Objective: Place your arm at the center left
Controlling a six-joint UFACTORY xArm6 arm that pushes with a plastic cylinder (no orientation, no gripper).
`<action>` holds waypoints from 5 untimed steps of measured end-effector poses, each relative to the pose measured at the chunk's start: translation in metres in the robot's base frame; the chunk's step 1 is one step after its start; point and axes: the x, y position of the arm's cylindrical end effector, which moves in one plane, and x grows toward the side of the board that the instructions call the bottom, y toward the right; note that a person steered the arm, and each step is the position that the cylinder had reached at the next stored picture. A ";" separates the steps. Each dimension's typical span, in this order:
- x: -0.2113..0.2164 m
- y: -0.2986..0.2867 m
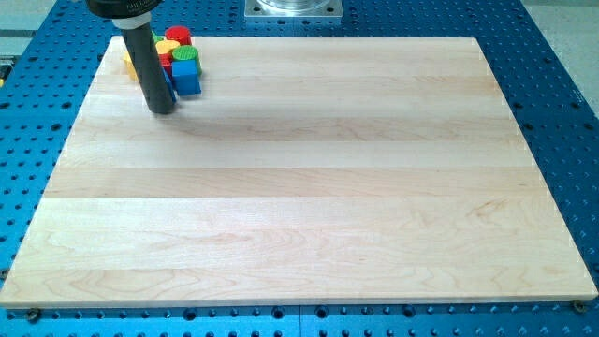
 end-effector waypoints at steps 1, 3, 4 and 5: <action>0.000 -0.001; -0.004 -0.019; -0.004 -0.019; -0.004 -0.019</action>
